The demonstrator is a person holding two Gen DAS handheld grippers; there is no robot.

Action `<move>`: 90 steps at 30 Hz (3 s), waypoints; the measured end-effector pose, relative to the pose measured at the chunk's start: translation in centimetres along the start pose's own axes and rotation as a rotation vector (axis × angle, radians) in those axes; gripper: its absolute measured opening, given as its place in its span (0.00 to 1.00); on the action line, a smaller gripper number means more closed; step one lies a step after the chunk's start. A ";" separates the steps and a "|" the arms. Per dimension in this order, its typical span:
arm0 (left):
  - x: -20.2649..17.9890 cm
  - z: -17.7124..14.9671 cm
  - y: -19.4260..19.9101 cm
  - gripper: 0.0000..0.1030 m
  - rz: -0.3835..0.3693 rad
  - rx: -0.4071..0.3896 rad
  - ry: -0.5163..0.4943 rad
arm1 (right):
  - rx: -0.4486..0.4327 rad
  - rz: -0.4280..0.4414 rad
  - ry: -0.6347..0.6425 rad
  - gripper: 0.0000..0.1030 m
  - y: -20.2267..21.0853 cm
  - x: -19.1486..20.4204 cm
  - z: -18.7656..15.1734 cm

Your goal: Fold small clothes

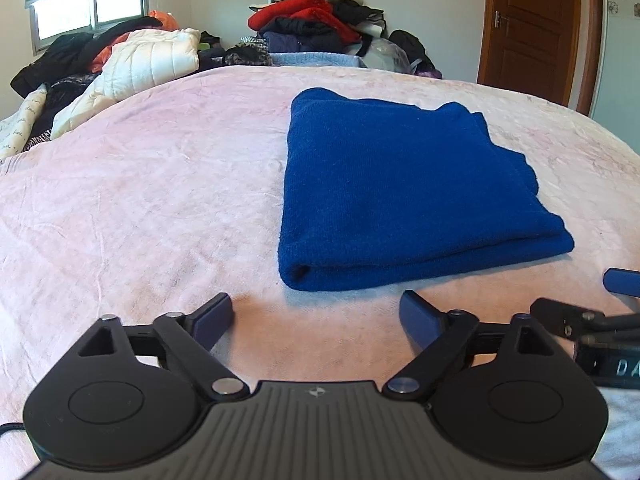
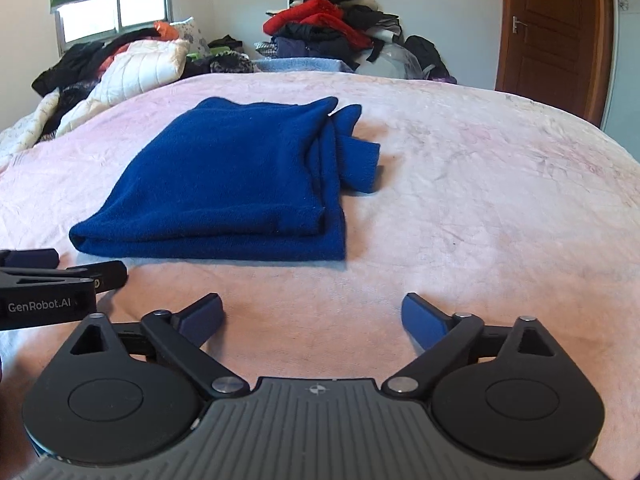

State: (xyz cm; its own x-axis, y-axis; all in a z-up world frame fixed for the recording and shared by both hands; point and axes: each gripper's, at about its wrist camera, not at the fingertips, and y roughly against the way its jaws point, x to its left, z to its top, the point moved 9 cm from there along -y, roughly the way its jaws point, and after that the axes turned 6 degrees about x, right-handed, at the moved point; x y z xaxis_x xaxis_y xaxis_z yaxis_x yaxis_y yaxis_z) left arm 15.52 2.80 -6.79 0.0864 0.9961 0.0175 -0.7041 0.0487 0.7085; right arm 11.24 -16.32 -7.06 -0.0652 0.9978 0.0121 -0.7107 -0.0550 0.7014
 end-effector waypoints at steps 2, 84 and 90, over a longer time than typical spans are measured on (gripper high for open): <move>0.1 0.0 -0.2 0.99 -0.017 0.009 0.002 | -0.001 -0.003 0.002 0.98 0.0 0.0 0.0; 0.0 -0.2 -0.3 1.00 0.004 0.010 0.006 | -0.006 -0.123 -0.087 0.98 -0.3 -2.0 -0.4; 0.0 -0.2 -0.3 1.00 0.003 0.010 0.007 | -0.006 -0.123 -0.087 0.98 -0.3 -2.0 -0.4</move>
State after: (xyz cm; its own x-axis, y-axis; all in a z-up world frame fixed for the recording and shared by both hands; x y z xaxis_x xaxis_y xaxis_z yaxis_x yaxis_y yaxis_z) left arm 15.64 2.78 -7.13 0.0797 0.9967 0.0149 -0.6974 0.0450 0.7153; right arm 11.31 -18.31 -7.58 0.0834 0.9964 -0.0118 -0.7135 0.0680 0.6973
